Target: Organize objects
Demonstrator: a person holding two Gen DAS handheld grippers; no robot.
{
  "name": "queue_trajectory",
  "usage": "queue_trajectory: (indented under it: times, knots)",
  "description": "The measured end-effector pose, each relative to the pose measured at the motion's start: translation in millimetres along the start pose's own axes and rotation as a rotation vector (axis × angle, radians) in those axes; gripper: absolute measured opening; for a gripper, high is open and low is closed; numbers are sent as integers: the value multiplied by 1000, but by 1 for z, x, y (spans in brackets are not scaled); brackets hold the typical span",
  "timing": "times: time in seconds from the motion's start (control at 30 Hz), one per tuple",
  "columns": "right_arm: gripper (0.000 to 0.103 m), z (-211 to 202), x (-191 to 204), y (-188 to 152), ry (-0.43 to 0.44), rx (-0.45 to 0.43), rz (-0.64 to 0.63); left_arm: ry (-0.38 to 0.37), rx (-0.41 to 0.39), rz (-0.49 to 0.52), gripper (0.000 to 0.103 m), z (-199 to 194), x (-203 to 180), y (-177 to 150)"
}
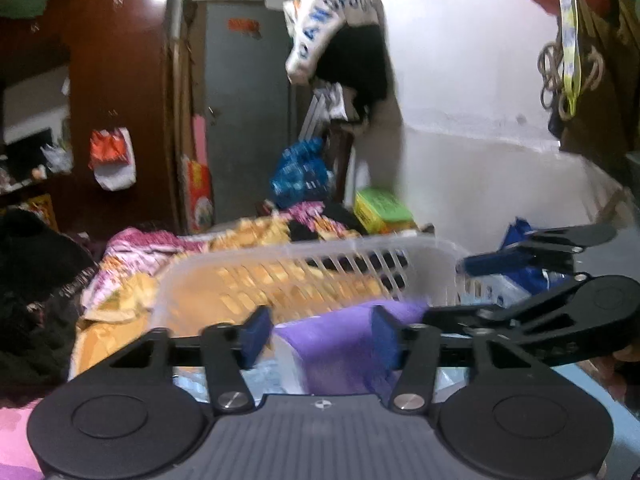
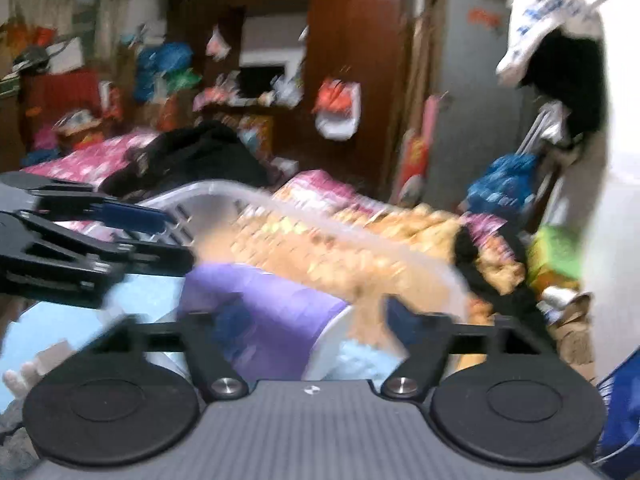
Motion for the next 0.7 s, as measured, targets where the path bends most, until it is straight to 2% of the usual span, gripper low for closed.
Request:
queue_trajectory:
  times: [0.03,0.1,0.17,0.3,0.4,0.47,0.53,0.6,0.7]
  knots:
    - [103,-14,-3,-2,5,-29,20,4,-27,-2,75,-10,1,1]
    - [103,-43,-9,-11,44,-73,90,-2,-78,-15,79,-34,-2,1]
    - [103,-72,-14,-29,73,-108,149,-15,-111,-9,85,-60,-10,-10]
    - [103,-118,-10,-80,82,-148,259,-23,-151,18,86,-104,-30,-50]
    - [103,-138,19,-114,160,-170,307,15,-184,24,86,-130,-38,-82]
    - [103,-148,55,-129,251,-181,277,56,-210,16,86,-146,-38,-101]
    - [103,-151,85,-133,292,-204,247,88,-212,4,86,-155,-32,-115]
    - [102,-146,114,-135,291,-211,197,97,-190,-13,86,-155,-23,-124]
    - [92,-127,139,-135,263,-197,138,104,-184,-57,85,-152,-6,-130]
Point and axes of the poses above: each gripper's, at about its wrist camera, not at the fingertips, and z roughly the way its jaws point, x to its left, y to its top, the point moved 6 cm from there along z, roughly the way its jaws point, and after that the axes turned 6 degrees about z, right-handed, at the moved point
